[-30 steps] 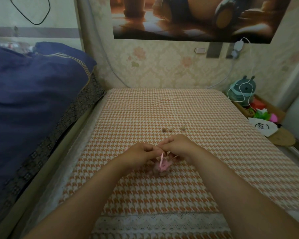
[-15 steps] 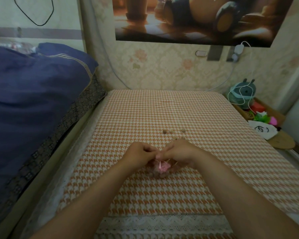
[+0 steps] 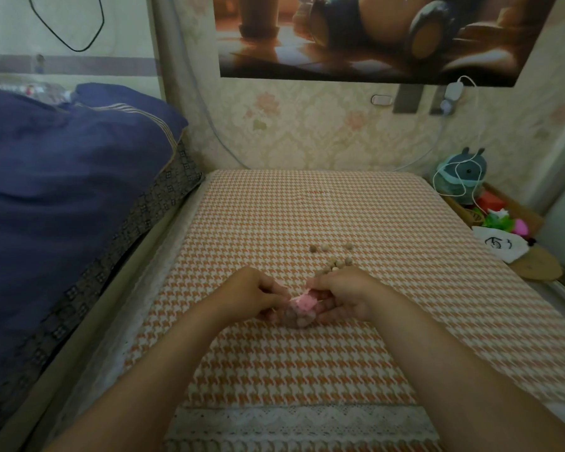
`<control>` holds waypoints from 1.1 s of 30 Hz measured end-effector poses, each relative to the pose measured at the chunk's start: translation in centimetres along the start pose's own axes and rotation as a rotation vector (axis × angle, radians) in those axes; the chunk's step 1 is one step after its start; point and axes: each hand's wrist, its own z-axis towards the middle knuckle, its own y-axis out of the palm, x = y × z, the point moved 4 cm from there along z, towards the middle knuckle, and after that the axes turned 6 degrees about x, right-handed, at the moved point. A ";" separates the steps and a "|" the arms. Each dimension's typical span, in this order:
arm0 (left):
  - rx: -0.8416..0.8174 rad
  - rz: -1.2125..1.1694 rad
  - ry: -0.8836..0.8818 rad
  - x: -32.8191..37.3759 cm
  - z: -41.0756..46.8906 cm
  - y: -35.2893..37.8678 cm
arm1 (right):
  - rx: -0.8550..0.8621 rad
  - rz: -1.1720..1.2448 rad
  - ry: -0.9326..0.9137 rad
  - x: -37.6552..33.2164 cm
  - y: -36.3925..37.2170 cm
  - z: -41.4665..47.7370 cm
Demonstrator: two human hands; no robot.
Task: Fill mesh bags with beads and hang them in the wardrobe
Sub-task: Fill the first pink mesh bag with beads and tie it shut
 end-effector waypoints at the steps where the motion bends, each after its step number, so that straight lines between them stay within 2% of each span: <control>1: -0.001 0.033 0.016 0.1 -0.2 -0.2 | 0.004 0.032 0.026 0.2 0.1 0.2; 8: 0.145 0.193 0.128 0.7 -1.0 -0.3 | 0.076 0.150 0.079 0.6 0.5 0.2; 13: 0.147 0.189 0.189 0.6 -0.8 0.6 | 0.130 0.244 0.086 1.2 0.7 1.1; 16: 0.173 0.330 0.281 0.8 -0.8 1.0 | 0.136 0.257 0.094 1.8 1.0 1.8; 23: 0.255 0.446 0.396 0.5 -0.4 1.1 | 0.175 0.330 0.071 1.4 1.6 2.2; 29: 0.357 0.462 0.289 0.2 0.7 1.7 | 0.201 0.356 0.014 1.3 0.7 1.3; 33: 0.424 0.387 0.219 -0.3 1.5 1.8 | 0.194 0.198 -0.167 1.0 0.1 0.1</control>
